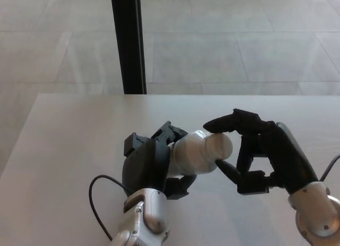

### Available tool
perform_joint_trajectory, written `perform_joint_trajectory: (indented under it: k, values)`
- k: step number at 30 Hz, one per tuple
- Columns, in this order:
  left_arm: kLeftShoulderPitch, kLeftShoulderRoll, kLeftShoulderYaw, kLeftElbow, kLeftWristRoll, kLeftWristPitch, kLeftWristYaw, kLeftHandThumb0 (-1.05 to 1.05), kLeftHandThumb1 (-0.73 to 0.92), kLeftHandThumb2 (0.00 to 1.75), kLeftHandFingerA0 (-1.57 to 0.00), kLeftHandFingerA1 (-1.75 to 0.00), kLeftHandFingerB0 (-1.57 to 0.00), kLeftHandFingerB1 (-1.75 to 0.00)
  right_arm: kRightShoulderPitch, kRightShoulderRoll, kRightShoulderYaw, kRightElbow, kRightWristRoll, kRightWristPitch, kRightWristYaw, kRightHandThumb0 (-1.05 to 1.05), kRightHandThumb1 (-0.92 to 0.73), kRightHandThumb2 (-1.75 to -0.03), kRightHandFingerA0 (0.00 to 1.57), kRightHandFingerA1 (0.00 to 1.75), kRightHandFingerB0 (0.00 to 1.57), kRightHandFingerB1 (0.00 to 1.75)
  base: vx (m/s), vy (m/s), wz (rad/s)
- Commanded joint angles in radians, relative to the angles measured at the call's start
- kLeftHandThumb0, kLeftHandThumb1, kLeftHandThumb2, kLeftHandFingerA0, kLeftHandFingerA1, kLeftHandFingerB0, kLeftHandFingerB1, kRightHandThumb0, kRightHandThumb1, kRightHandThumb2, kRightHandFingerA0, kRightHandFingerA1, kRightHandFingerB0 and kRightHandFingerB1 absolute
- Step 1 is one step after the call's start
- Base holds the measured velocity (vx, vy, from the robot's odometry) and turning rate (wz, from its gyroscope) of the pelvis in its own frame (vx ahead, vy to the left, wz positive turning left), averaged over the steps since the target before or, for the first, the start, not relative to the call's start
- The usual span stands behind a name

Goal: The robot uses its left hand to to lift the bottle kept on the middle of the desk and tilts it towards its right hand. It then uses its right hand to rotate its cap to open it and places the bottle and cap back on the desk

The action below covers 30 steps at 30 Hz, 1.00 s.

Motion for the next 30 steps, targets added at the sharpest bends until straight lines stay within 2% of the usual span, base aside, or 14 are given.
perform_joint_trajectory:
  k: [1,3,4,7,8,13,14,17,20,22,23,24,25,30]
  values:
    - [0.007,0.014,0.013,0.020,0.010,0.017,0.002,0.07,0.68,0.88,-0.76,-1.65,-0.72,-1.21,0.011,-0.059,0.011,0.004,-0.032,-0.076,0.026,-0.14,-0.51,-0.99,0.96,1.67,0.94,0.91,0.00,0.000,0.00]
    - [0.011,0.021,0.011,0.018,0.013,0.018,-0.006,0.08,0.68,0.90,-0.78,-1.65,-0.74,-1.13,0.022,-0.081,0.001,0.007,-0.031,-0.089,0.029,-0.13,-0.52,-0.97,0.95,1.70,0.94,0.91,0.00,0.000,0.00]
    - [0.013,0.020,0.014,0.018,0.009,0.015,-0.003,0.09,0.68,0.93,-0.76,-1.71,-0.71,-1.29,0.022,-0.083,-0.002,0.012,-0.028,-0.096,0.028,-0.12,-0.53,-0.97,0.94,1.70,0.94,0.91,0.00,0.000,0.00]
    - [0.018,0.017,0.017,0.020,0.005,0.007,0.001,0.07,0.69,0.92,-0.77,-1.75,-0.69,-1.46,0.020,-0.088,-0.015,0.024,-0.024,-0.110,0.018,-0.12,-0.53,-0.99,0.94,1.70,0.95,0.93,0.00,0.000,0.00]
    - [0.017,0.015,0.014,0.022,0.011,0.011,0.006,0.07,0.71,0.83,-0.77,-1.75,-0.69,-1.32,0.020,-0.090,-0.017,0.028,-0.022,-0.120,0.017,-0.12,-0.53,-0.98,0.94,1.68,0.94,0.92,0.00,0.000,0.00]
    - [0.013,0.007,0.017,0.023,0.006,0.016,-0.002,0.06,0.74,0.81,-0.76,-1.75,-0.67,-1.42,0.020,-0.098,-0.007,0.054,-0.043,-0.203,0.001,-0.13,-0.54,-0.96,0.94,1.65,0.94,0.89,0.00,0.000,0.00]
    - [0.013,0.004,0.016,0.023,0.009,0.016,0.001,0.03,0.71,0.84,-0.74,-1.70,-0.69,-1.30,0.021,-0.102,-0.002,0.068,-0.044,-0.243,-0.004,-0.15,-0.55,-0.95,0.95,1.63,0.94,0.89,0.00,0.000,0.00]
    - [0.015,0.000,0.018,0.022,0.006,0.015,0.002,0.04,0.71,0.83,-0.72,-1.71,-0.66,-1.38,0.018,-0.108,0.010,0.088,-0.082,-0.301,-0.040,-0.14,-0.54,-0.98,0.97,1.55,0.95,0.90,0.00,0.000,0.00]
    - [0.014,0.011,0.010,0.015,0.019,0.032,-0.014,0.06,0.72,0.76,-0.74,-1.50,-0.73,-1.02,0.014,-0.104,0.015,0.099,-0.103,-0.324,-0.066,-0.15,-0.54,-0.98,0.93,1.60,0.92,0.95,0.00,0.000,0.00]
    - [0.016,0.013,0.011,0.014,0.019,0.035,-0.014,0.09,0.73,0.73,-0.84,-1.40,-0.74,-1.02,0.013,-0.104,0.010,0.099,-0.112,-0.334,-0.078,-0.14,-0.54,-0.97,0.93,1.63,0.91,0.95,0.00,0.000,0.00]
    - [0.019,0.014,0.013,0.013,0.017,0.036,-0.014,0.13,0.71,0.83,-0.74,-1.61,-0.72,-1.17,0.012,-0.108,0.001,0.104,-0.108,-0.348,-0.085,-0.11,-0.54,-0.95,0.92,1.65,0.91,0.96,0.00,0.000,0.00]
    - [0.032,0.011,0.020,0.005,0.004,0.026,-0.015,0.14,0.70,0.90,-1.02,-1.62,-0.78,-1.32,0.017,-0.122,-0.025,0.108,-0.088,-0.353,-0.081,-0.15,-0.57,-0.89,0.93,1.64,0.91,0.93,0.00,0.000,0.00]
    - [0.040,0.012,0.024,0.004,0.001,0.015,-0.010,0.15,0.72,0.93,-0.75,-1.75,-0.66,-1.47,0.019,-0.137,-0.048,0.116,-0.072,-0.363,-0.074,-0.14,-0.57,-0.88,0.92,1.65,0.91,0.91,0.00,0.000,0.00]
    - [0.067,0.029,0.030,-0.018,0.007,0.002,-0.008,0.12,0.72,0.97,-0.77,-1.75,-0.70,-1.47,0.030,-0.164,-0.125,0.148,-0.052,-0.390,-0.086,-0.12,-0.54,-0.95,0.93,1.62,0.93,0.91,0.00,0.000,0.00]
